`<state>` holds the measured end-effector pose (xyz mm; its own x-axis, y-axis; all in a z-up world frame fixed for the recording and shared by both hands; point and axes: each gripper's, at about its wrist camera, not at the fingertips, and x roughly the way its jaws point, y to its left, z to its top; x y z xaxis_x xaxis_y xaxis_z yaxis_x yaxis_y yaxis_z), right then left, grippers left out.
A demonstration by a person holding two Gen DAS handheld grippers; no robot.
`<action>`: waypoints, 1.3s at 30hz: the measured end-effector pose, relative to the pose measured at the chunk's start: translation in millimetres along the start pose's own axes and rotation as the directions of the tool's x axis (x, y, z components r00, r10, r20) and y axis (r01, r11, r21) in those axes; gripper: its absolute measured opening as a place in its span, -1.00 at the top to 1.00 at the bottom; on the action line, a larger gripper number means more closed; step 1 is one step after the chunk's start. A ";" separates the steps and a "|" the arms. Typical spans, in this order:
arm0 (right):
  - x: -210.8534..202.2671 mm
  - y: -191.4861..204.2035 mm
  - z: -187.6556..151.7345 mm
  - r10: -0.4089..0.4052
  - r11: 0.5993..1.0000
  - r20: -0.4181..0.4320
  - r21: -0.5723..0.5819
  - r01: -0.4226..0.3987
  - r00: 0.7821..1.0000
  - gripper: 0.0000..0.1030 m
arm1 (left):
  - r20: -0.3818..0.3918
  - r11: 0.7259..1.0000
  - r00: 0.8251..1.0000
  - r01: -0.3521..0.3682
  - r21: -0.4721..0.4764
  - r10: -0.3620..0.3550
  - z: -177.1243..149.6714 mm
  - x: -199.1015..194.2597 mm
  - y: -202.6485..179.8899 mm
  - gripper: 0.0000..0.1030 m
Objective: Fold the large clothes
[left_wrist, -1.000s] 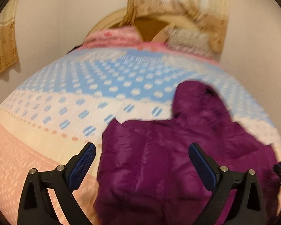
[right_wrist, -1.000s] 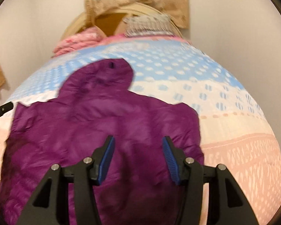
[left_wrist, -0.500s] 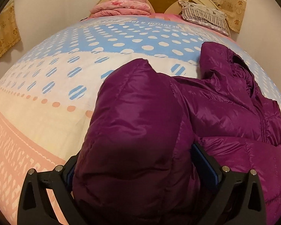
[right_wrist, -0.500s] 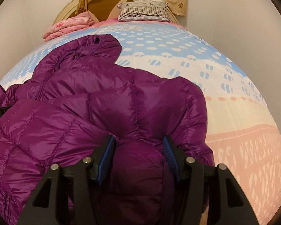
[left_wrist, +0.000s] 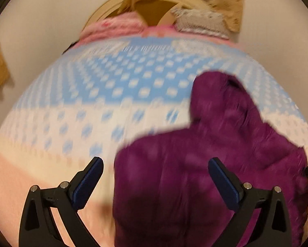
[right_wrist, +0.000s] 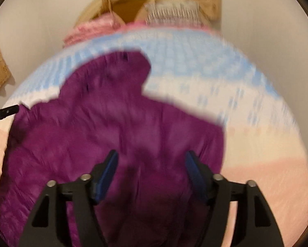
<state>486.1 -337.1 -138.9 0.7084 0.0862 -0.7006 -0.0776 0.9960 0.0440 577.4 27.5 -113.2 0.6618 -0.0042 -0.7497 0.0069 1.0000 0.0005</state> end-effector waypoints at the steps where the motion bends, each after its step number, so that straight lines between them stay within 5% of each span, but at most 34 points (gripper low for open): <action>1: 3.4 -0.7 15.1 0.012 1.000 0.006 0.003 -0.012 1.000 -0.61 | 0.007 1.000 1.000 0.007 0.008 -0.007 16.4 7.7 -2.3 -0.97; 7: 76.6 -11.2 86.0 0.089 0.992 -0.053 0.100 -0.084 0.995 -0.61 | -0.098 0.995 0.992 0.074 -0.072 -0.081 76.4 93.4 -7.8 -0.97; 12: 153.9 -19.3 125.0 0.115 0.979 -0.113 0.179 -0.094 0.987 -0.61 | -0.088 0.994 0.992 0.089 -0.065 -0.095 116.4 141.5 -27.6 -0.97; 22: 246.1 1.2 153.0 0.132 0.978 -0.164 0.182 -0.102 0.978 -0.61 | -0.129 0.993 0.985 0.116 -0.022 -0.118 130.3 216.8 -48.4 -0.95; 24: 251.9 9.1 154.2 0.117 0.985 -0.152 0.141 -0.096 0.982 -0.61 | -0.136 0.990 0.981 0.138 -0.015 -0.139 128.8 224.6 -52.7 -0.60; 25: 254.1 12.3 155.3 0.116 0.988 -0.149 0.121 -0.098 0.982 -0.57 | -0.145 0.988 0.977 0.154 -0.007 -0.154 129.9 229.8 -56.2 -0.25; 27: 257.3 14.3 156.2 0.119 0.990 -0.150 0.100 -0.104 0.982 -0.55 | -0.141 0.987 0.978 0.159 0.035 -0.153 132.5 232.5 -64.7 -0.03; 29: 258.2 17.1 155.9 0.112 0.992 -0.154 0.071 -0.102 0.982 -0.26 | -0.141 0.975 0.972 0.204 0.093 -0.190 131.4 231.5 -76.0 0.64; 31: 256.3 16.1 155.7 0.119 0.992 -0.159 0.052 -0.112 0.980 0.47 | -0.127 0.967 0.974 0.208 0.147 -0.190 128.0 226.7 -85.4 0.90; 33: 251.0 13.8 155.9 0.141 0.990 -0.161 0.050 -0.135 0.977 0.76 | -0.116 0.965 0.978 0.193 0.178 -0.175 126.6 222.1 -89.1 0.94; 39: 230.5 24.8 154.4 0.129 0.992 -0.118 -0.001 -0.130 0.985 0.83 | -0.058 0.966 0.982 0.186 0.181 -0.179 132.9 199.6 -83.1 0.96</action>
<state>755.8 -288.9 -189.3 0.6045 0.2103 -0.7684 -0.1698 0.9764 0.1337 808.6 -57.2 -174.9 0.6051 -0.1825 -0.7749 0.2654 0.9639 -0.0198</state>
